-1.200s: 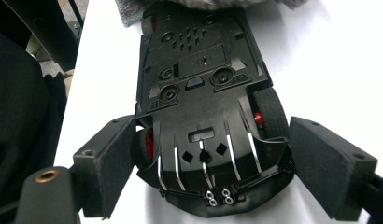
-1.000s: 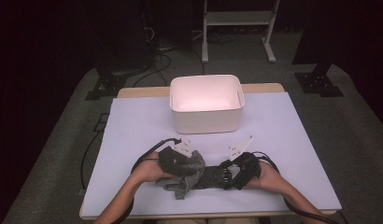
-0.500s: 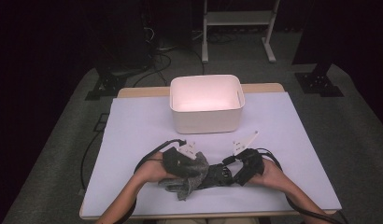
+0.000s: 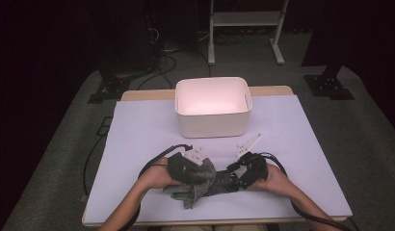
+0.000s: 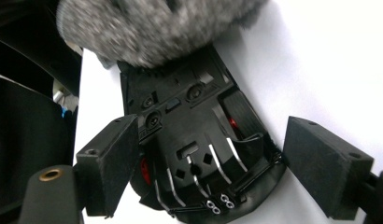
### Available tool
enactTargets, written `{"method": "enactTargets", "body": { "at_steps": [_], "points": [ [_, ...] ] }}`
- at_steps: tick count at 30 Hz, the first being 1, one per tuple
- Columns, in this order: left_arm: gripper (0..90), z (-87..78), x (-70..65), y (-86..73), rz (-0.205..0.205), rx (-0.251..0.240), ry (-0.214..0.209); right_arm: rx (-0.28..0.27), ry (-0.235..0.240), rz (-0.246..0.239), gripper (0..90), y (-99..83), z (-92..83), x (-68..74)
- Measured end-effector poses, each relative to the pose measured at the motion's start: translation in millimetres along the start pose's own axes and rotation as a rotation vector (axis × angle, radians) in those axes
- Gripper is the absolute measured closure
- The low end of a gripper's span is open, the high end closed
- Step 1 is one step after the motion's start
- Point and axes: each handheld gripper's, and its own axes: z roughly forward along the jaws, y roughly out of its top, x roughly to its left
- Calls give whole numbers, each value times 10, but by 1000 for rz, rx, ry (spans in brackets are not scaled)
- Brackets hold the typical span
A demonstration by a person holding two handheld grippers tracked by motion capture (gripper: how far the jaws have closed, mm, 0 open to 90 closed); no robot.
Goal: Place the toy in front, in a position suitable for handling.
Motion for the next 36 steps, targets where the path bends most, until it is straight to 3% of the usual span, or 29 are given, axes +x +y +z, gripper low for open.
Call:
{"method": "enactTargets", "body": {
  "at_steps": [4,12,18,36],
  "points": [
    [781,-2,-26,-4,4,12,10,22,-5,8,166,-16,18,34],
    [781,10,-37,9,8,24,7,-11,12,41,172,-71,23,6],
    [781,21,-29,11,17,43,4,-16,26,31,175,-4,-2,-48],
    [780,36,12,77,29,39,5,-27,3,13,208,103,-46,-98]
  ]
}}
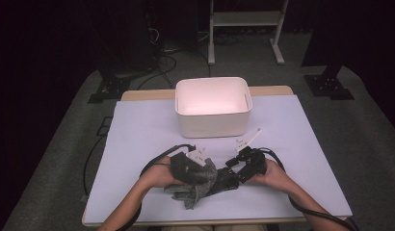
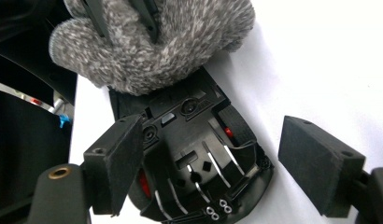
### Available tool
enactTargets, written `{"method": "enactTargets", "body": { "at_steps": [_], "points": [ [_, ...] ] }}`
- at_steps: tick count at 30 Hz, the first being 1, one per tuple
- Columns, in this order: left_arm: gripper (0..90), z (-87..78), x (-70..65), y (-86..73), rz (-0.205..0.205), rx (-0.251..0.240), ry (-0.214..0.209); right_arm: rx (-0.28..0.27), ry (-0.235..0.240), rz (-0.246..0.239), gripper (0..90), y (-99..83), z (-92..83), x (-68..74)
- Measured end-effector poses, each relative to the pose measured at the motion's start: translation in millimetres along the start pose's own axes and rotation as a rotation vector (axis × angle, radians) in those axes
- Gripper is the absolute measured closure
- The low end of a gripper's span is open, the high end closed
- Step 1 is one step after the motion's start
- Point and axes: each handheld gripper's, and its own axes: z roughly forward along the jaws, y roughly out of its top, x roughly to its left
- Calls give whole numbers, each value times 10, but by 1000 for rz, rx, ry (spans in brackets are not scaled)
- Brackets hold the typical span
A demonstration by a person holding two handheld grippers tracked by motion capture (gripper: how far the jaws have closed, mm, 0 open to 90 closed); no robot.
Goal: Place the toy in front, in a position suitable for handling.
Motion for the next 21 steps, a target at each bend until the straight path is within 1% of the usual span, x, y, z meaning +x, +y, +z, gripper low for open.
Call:
{"method": "enactTargets", "body": {
  "at_steps": [4,6,7,8,9,10,12,15,17,19,21],
  "points": [
    [774,-13,20,24,-3,-11,11,6,12,-3,206,-15,26,-1],
    [768,-37,29,46,-5,-24,27,3,22,6,202,-53,38,-4],
    [764,-50,32,59,-5,-30,32,-1,31,19,201,-75,38,-1],
    [761,-68,35,75,-4,-34,37,-1,40,19,184,-96,47,5],
    [760,-76,34,84,-4,-39,37,24,35,15,173,-120,70,29],
    [760,-90,37,98,3,-40,39,19,42,18,180,-141,79,33],
    [760,-102,34,117,-1,-45,40,-8,44,31,206,-182,64,41],
    [758,-103,34,125,-6,-41,42,-16,34,38,207,-198,61,58],
    [758,-113,32,121,-4,-42,37,-15,18,20,209,-195,55,82],
    [757,-117,22,112,-10,-45,31,-23,-16,-28,211,-197,42,150],
    [751,-123,18,102,-11,-42,35,-24,-55,-89,212,-196,28,228]
  ]
}}
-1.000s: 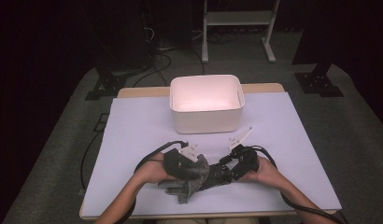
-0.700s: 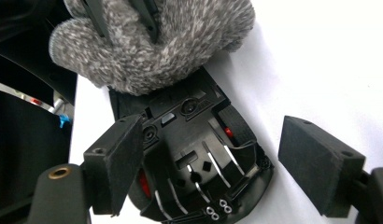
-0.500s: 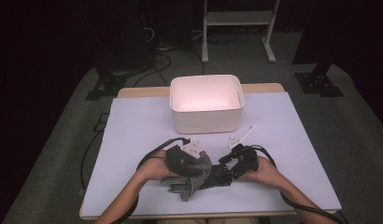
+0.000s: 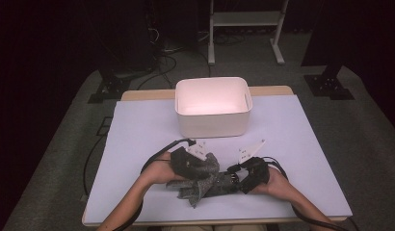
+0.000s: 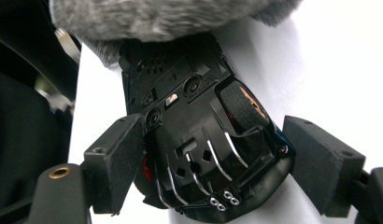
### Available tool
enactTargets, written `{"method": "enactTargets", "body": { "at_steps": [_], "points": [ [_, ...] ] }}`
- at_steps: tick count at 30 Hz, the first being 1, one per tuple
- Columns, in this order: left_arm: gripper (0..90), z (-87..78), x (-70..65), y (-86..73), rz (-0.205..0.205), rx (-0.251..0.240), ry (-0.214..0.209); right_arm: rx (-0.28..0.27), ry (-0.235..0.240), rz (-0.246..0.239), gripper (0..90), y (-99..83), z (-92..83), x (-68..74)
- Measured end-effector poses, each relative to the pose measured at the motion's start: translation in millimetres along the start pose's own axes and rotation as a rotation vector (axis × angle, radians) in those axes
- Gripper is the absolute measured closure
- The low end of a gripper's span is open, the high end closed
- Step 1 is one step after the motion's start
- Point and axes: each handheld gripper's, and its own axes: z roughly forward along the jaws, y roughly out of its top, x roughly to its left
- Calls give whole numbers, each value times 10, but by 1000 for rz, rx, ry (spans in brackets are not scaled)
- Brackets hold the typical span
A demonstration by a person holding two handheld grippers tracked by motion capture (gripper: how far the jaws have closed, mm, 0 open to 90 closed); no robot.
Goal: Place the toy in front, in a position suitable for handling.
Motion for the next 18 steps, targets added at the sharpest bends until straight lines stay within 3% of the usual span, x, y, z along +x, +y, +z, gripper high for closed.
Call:
{"method": "enactTargets", "body": {
  "at_steps": [3,7,13,18],
  "points": [
    [747,-39,24,2,-26,-19,3,3,-48,-82,212,11,-16,96],
    [747,-8,69,12,-79,-22,-48,-21,-90,-158,215,-17,-34,185],
    [716,81,130,16,-193,-52,-150,-45,-120,-208,218,-53,-47,245],
    [658,150,128,51,-226,-33,-181,-52,-148,-244,220,-76,-60,302]
  ]
}}
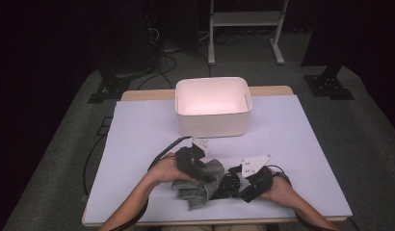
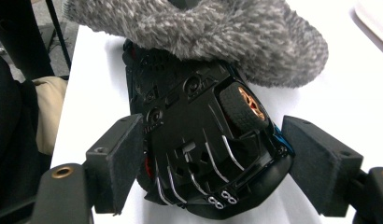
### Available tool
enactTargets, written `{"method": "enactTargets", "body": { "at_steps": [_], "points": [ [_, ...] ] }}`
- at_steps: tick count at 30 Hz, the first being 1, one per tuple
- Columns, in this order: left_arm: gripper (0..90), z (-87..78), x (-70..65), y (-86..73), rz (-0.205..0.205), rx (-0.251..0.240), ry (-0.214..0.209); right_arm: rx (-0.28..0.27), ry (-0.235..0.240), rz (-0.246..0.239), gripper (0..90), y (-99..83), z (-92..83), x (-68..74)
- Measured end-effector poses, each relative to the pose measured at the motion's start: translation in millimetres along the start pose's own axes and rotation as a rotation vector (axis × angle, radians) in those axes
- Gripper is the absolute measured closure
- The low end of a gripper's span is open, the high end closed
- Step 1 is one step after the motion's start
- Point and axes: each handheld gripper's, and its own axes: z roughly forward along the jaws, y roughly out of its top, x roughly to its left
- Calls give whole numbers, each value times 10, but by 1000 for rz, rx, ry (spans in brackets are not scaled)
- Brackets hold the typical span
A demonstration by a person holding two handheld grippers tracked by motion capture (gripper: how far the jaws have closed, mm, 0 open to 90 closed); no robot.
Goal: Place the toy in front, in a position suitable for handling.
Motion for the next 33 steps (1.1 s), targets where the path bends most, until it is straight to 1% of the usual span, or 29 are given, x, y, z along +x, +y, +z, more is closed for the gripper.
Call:
{"method": "enactTargets", "body": {
  "at_steps": [2,3,4,5,6,7,8,9,10,11,12,13,14,15,16,17,18,19,20,21,22,23,24,25,26,28,29,31,33],
  "points": [
    [607,20,10,0,-17,8,0,-3,-8,-8,222,-2,-4,16],
    [574,48,19,-4,-21,22,4,-5,-10,-11,222,-3,-6,21],
    [513,77,24,-9,-35,30,5,-5,-14,-19,223,-2,-8,27],
    [481,121,38,-18,-51,44,-10,-5,-17,-24,223,-1,-11,34],
    [476,142,42,-23,-51,49,-17,-4,-19,-27,225,-2,-16,44],
    [482,159,35,-23,-47,43,-24,-4,-19,-27,226,-1,-20,47],
    [499,157,28,-22,-34,44,-23,-4,-21,-36,227,-1,-22,47],
    [510,154,28,-23,-31,49,-31,-4,-23,-38,230,1,-25,52],
    [529,152,13,-25,-23,45,-32,-7,-20,-40,248,1,-30,50],
    [547,145,-11,-21,12,48,-29,-12,-15,-23,291,3,-48,43],
    [563,147,-44,-14,39,47,-16,-28,21,15,330,4,-89,-12],
    [568,144,-62,-4,56,57,-8,-36,59,51,335,6,-116,-65],
    [570,141,-96,6,75,65,2,-36,80,73,303,5,-121,-100],
    [575,136,-117,10,96,71,9,-8,95,99,275,8,-100,-140],
    [578,134,-141,15,115,76,19,18,105,106,257,11,-77,-163],
    [578,137,-161,16,122,74,28,22,123,118,258,12,-58,-178],
    [579,133,-192,20,149,82,37,23,136,130,262,15,-42,-186],
    [582,132,-217,22,178,82,47,29,163,140,265,18,-5,-195],
    [583,133,-237,24,188,85,54,36,189,153,290,18,33,-199],
    [584,134,-252,26,196,87,60,43,228,161,346,13,71,-205],
    [587,134,-273,30,205,91,67,46,263,165,423,8,101,-205],
    [594,128,-284,33,213,92,61,53,313,159,486,11,138,-193],
    [600,122,-312,39,232,97,60,47,313,153,516,15,149,-179],
    [603,119,-330,46,242,104,70,36,336,152,549,19,145,-178],
    [604,117,-353,62,257,112,95,29,334,140,551,21,137,-176],
    [607,97,-369,88,275,121,126,16,280,99,557,32,114,-151],
    [609,86,-372,95,283,119,150,13,255,83,560,42,103,-151],
    [609,47,-341,117,286,117,176,1,195,45,562,70,77,-162],
    [602,12,-311,135,284,114,204,-8,151,35,565,95,65,-189]
  ]
}}
